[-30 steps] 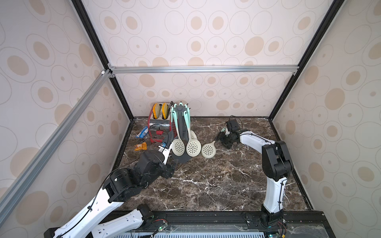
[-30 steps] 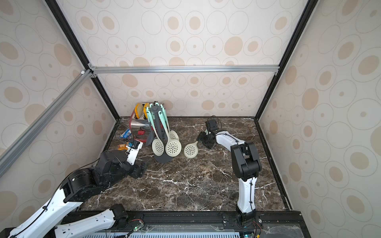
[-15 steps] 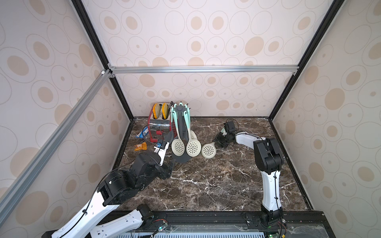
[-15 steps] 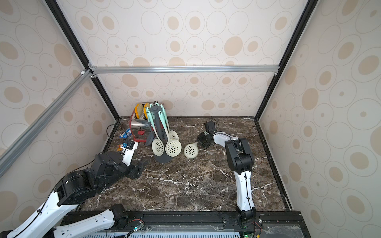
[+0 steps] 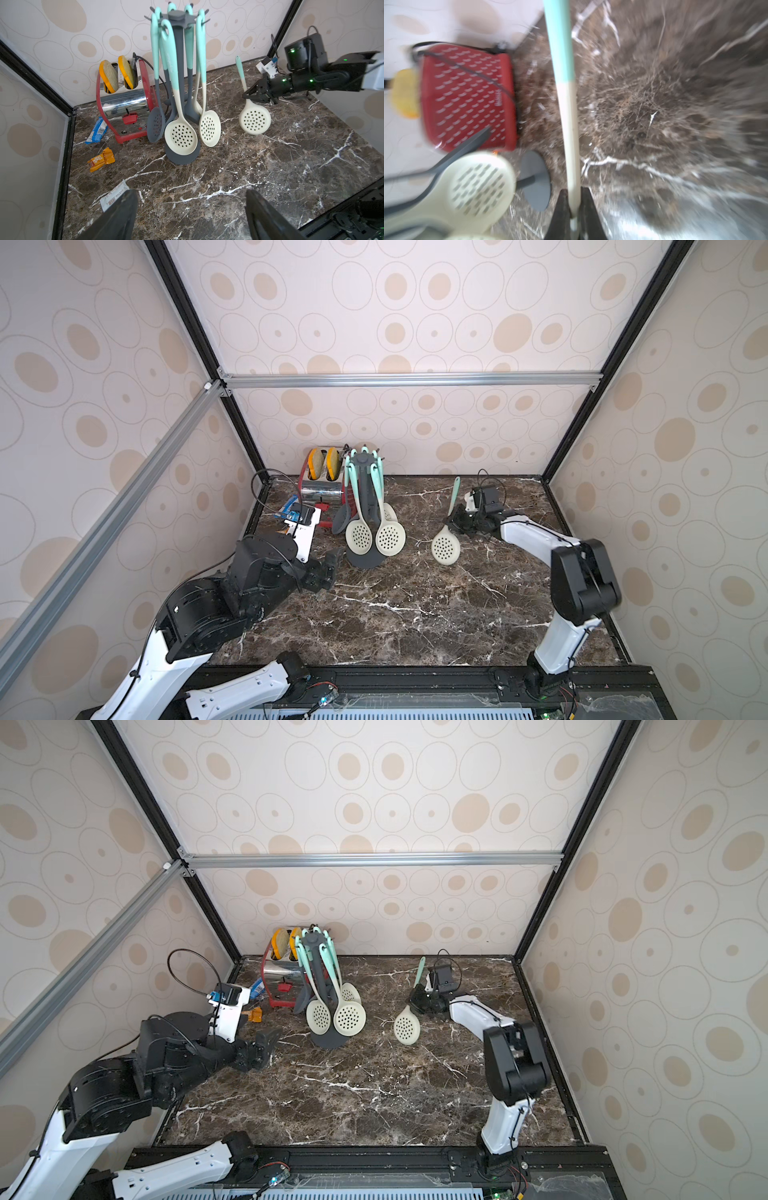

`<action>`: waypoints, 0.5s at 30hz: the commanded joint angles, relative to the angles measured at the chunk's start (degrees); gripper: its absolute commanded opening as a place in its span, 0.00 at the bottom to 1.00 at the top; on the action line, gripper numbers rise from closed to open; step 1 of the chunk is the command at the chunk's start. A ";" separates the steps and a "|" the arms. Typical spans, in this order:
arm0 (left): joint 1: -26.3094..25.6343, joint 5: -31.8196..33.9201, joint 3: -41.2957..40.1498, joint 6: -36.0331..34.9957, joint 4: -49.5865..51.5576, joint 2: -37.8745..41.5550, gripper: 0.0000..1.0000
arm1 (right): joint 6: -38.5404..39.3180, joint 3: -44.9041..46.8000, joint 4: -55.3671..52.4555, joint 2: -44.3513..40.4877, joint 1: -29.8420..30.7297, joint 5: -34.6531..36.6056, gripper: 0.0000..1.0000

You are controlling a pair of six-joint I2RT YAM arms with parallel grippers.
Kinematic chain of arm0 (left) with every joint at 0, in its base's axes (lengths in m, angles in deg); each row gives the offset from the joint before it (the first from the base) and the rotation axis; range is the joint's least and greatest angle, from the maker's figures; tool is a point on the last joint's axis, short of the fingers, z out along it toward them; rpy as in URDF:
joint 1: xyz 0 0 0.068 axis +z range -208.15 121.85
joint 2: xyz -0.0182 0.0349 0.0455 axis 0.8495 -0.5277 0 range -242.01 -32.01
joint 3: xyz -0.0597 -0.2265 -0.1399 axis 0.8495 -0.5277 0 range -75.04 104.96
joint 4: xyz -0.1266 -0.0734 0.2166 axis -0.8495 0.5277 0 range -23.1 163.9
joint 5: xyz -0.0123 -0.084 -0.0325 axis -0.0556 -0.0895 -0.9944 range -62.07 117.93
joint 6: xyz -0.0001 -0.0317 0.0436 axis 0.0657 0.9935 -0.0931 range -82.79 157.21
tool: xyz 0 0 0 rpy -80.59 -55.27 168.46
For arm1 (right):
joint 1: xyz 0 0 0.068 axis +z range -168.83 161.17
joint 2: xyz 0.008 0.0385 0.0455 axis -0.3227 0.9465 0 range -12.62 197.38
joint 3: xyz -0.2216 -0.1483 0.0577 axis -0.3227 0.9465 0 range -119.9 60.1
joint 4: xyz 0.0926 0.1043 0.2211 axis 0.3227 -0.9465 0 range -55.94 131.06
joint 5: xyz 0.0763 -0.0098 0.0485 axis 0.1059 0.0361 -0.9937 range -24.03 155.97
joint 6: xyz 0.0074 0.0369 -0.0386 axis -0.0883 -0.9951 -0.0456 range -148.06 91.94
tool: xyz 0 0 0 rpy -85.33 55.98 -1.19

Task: Hang the skimmer on the kitchen utensil rack
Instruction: Pick up the skimmer from the center of the board.

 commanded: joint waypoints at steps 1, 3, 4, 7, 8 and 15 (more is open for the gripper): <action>-0.35 -2.99 5.56 1.09 0.93 -4.34 0.86 | 10.64 4.91 -5.13 -12.91 0.60 6.70 0.00; -0.36 -5.12 9.56 1.04 -0.33 -7.77 0.87 | 13.01 7.20 -9.00 -21.35 1.53 10.49 0.00; -0.47 -6.25 11.13 1.02 -1.09 -9.53 0.88 | 14.05 7.91 -10.34 -24.60 2.21 11.42 0.00; -0.42 -11.38 16.05 1.17 -4.56 -15.52 0.88 | 17.78 8.31 -14.43 -34.33 6.70 16.39 0.00; -0.40 -13.57 17.44 1.52 -6.03 -17.65 0.88 | 18.66 7.38 -16.49 -36.78 9.04 18.80 0.00; -0.44 -23.30 22.40 5.99 -16.87 -28.23 0.86 | 18.25 2.96 -23.11 -44.33 22.39 31.71 0.00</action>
